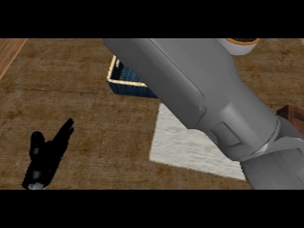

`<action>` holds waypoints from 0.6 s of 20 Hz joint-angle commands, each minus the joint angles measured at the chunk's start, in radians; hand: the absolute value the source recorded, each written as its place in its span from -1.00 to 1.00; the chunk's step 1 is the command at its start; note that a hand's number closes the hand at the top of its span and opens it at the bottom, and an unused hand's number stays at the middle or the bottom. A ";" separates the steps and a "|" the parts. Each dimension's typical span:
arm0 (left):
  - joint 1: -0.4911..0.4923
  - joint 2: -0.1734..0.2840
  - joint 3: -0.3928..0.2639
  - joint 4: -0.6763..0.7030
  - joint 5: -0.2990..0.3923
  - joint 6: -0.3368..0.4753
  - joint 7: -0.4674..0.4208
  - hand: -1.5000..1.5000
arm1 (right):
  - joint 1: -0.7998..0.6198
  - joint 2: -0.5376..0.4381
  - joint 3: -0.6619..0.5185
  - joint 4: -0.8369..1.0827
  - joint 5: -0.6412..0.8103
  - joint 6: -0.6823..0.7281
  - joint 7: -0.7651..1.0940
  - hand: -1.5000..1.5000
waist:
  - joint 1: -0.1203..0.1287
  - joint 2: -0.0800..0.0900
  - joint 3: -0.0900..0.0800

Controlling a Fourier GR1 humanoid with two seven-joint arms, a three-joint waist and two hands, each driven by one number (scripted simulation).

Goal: Pick the can from the placemat and place it in the basket

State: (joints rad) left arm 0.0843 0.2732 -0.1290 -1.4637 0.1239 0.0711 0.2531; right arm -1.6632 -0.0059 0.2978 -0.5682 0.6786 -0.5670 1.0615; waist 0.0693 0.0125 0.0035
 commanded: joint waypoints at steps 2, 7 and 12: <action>-0.013 0.014 0.022 0.023 0.022 -0.017 0.047 0.00 | 0.071 0.006 -0.053 0.013 -0.069 -0.217 0.029 1.00 | -0.003 0.005 -0.006; 0.058 -0.025 -0.019 0.022 -0.005 -0.011 -0.003 0.00 | 0.159 0.006 0.001 0.030 -0.133 -0.298 -0.050 1.00 | 0.008 0.002 -0.006; 0.006 0.011 0.024 0.023 0.021 -0.037 0.051 0.00 | 0.199 0.006 0.032 0.042 -0.204 -0.336 -0.127 1.00 | 0.002 0.002 -0.005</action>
State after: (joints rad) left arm 0.0831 0.2744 -0.1119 -1.4624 0.1281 0.0534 0.2555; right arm -1.5181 -0.0046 0.2917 -0.5235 0.5234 -0.7896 0.9450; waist 0.0695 0.0118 0.0055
